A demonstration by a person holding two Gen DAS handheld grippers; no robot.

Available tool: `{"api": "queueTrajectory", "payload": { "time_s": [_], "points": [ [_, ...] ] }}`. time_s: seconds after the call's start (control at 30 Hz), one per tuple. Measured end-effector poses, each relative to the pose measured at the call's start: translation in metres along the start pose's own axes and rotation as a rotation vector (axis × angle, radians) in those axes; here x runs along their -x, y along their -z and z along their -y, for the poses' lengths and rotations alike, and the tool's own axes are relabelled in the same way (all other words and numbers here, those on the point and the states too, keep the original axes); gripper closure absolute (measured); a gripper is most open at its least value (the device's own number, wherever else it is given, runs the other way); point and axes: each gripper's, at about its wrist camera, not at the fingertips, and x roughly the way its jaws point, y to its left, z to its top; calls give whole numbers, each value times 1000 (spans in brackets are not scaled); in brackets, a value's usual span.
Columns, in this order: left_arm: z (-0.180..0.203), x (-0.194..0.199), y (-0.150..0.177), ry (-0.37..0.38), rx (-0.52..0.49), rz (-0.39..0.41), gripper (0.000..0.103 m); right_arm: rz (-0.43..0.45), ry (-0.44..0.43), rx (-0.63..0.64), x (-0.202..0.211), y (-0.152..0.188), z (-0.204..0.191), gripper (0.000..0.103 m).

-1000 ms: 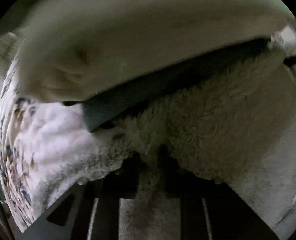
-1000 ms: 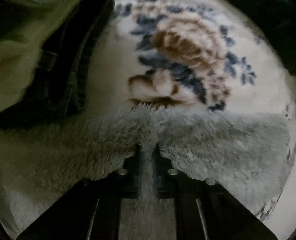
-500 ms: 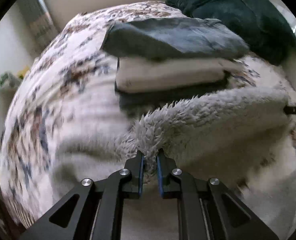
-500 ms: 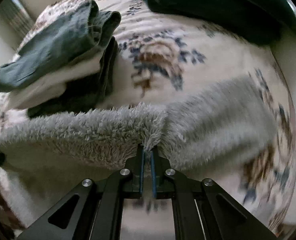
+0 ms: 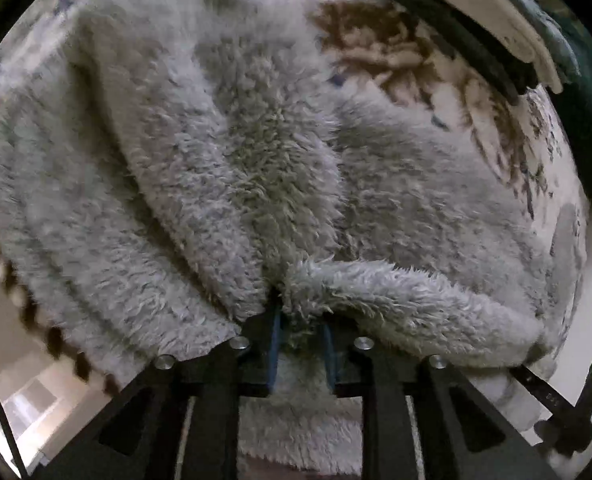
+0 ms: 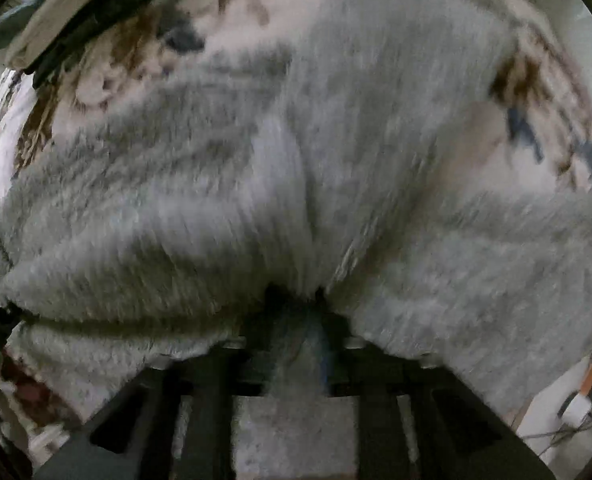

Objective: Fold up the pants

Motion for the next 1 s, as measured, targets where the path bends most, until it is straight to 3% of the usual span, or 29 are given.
{"api": "queueTrajectory", "payload": {
  "time_s": [0.03,0.07,0.1,0.17,0.23,0.33,0.4,0.53,0.6,0.63,0.67,0.83,0.93,1.0],
  "points": [
    [3,6,4,13,-10,5,54,-5,-20,-5,2,1,3,13],
    [7,14,10,33,-14,7,14,0,-49,-10,8,1,5,8],
    [10,23,16,40,-12,18,0,23,-78,-10,19,1,7,8],
    [14,41,27,46,-4,43,0,66,-96,-1,45,-5,10,8],
    [19,58,33,-10,-11,78,0,105,-99,-14,65,-21,15,8],
    [25,70,14,-113,-35,142,0,152,-43,-71,80,-75,21,8],
    [19,68,-7,-169,-44,170,0,176,-39,-127,77,-130,22,8],
    [13,49,-54,-242,36,130,0,44,73,-151,22,-218,14,9],
    [11,42,-70,-236,66,103,0,-58,185,-141,-9,-236,16,40],
    [11,40,-77,-238,77,106,0,-66,216,-158,-12,-235,22,77],
    [11,38,-86,-241,83,113,0,-44,225,-190,-8,-230,32,87],
    [10,34,-109,-319,29,142,0,160,116,-338,55,-163,78,92],
    [-2,18,-125,-359,37,113,0,248,72,-428,92,-104,100,92],
    [-15,3,-137,-339,64,70,1,280,46,-499,102,-58,111,92]
  ]
}}
